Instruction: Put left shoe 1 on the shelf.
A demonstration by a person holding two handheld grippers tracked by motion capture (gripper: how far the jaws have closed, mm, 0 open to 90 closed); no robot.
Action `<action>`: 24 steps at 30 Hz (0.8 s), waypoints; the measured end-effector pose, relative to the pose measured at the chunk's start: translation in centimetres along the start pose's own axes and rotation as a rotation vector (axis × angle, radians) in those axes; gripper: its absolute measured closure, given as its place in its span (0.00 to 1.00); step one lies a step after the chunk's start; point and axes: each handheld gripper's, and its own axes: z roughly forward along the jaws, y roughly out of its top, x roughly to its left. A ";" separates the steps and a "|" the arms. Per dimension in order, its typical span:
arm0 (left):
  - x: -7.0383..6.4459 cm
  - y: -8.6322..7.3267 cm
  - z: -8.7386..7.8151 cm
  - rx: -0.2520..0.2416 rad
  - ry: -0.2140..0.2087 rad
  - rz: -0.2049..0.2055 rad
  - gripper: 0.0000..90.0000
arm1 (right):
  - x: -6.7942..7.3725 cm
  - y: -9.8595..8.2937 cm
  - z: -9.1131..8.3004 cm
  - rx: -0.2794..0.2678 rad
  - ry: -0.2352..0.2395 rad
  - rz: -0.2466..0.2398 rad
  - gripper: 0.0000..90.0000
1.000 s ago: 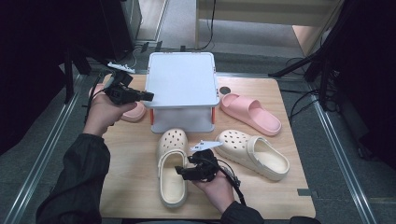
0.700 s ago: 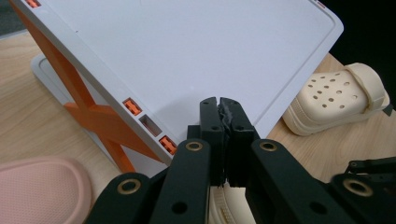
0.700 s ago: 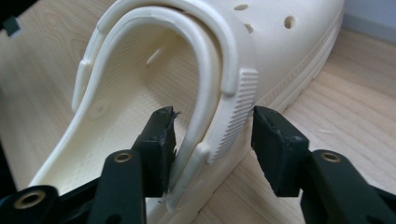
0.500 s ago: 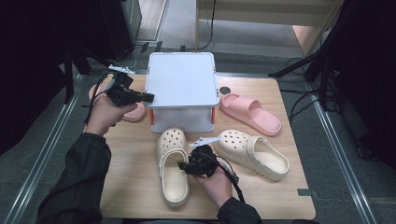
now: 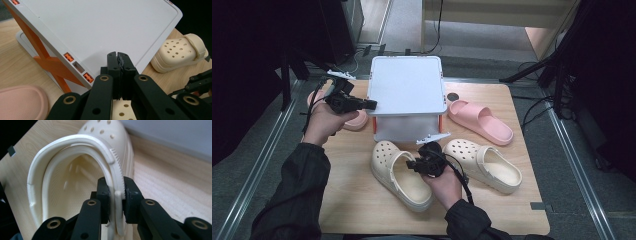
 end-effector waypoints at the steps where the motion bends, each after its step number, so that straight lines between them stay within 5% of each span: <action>1: 0.0 0.0 0.0 -0.001 -0.001 0.000 0.99 | 0.0 0.3 -0.1 -0.003 0.000 -0.006 0.87; 8: 0.0 -0.1 0.0 -0.009 0.003 -0.001 0.99 | -0.7 2.1 -0.6 -0.036 -0.019 0.001 0.87; 17: -0.2 -0.1 0.1 -0.009 0.015 0.003 0.99 | -2.5 5.0 0.7 -0.104 -0.100 0.034 0.87; 24: -0.2 -0.2 0.0 -0.009 0.011 0.004 0.99 | -3.8 4.4 2.5 -0.143 -0.168 0.108 0.87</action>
